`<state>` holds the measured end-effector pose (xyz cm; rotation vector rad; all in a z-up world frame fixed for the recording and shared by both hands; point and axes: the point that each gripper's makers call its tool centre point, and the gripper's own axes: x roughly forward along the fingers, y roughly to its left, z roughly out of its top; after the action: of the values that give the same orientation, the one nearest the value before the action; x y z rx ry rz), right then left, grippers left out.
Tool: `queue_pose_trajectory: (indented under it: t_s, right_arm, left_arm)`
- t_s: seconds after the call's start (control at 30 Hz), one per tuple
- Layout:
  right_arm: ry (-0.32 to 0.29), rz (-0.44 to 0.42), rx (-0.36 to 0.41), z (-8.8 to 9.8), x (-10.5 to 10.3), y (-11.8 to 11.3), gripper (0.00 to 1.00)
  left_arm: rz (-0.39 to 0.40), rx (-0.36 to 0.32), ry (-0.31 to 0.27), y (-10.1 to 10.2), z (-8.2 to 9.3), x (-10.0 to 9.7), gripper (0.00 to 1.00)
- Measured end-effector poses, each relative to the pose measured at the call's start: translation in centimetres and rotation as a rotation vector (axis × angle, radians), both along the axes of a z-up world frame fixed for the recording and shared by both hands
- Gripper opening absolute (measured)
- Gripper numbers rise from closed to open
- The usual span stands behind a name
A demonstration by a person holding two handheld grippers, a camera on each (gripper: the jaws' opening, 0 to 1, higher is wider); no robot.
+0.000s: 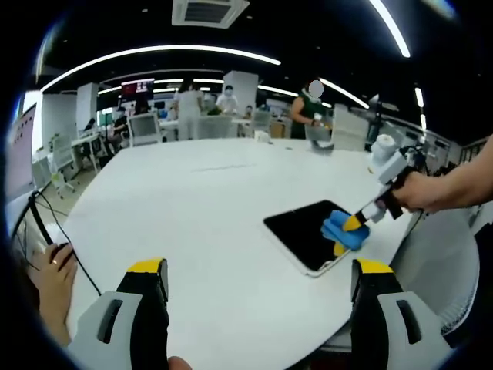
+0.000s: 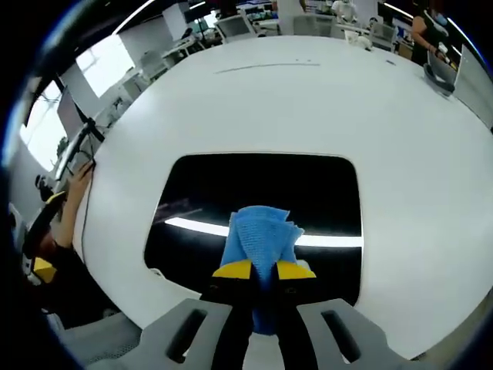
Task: Wipe the mirror surface with the cleaning cloth until all visible marks leave the cleaned area.
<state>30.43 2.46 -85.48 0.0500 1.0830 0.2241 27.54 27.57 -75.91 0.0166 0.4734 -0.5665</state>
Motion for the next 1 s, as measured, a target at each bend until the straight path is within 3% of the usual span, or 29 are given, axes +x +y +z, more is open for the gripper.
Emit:
queue_pose_trajectory:
  t_s: [0.23,0.53,1.0]
  right_arm:
    - [0.001,0.015,0.015,0.0,0.0,1.4,0.05]
    - [-0.003,0.035,0.018,0.0,0.0,2.8,0.05]
    - [-0.007,0.063,0.024,0.0,0.1,5.9,0.05]
  left_arm:
    - [0.040,-0.010,0.000,0.9,0.2,0.5,0.99]
    - [0.036,-0.009,0.005,1.1,-0.2,0.6,0.99]
    - [0.010,-0.017,-0.021,2.0,0.8,1.1,0.99]
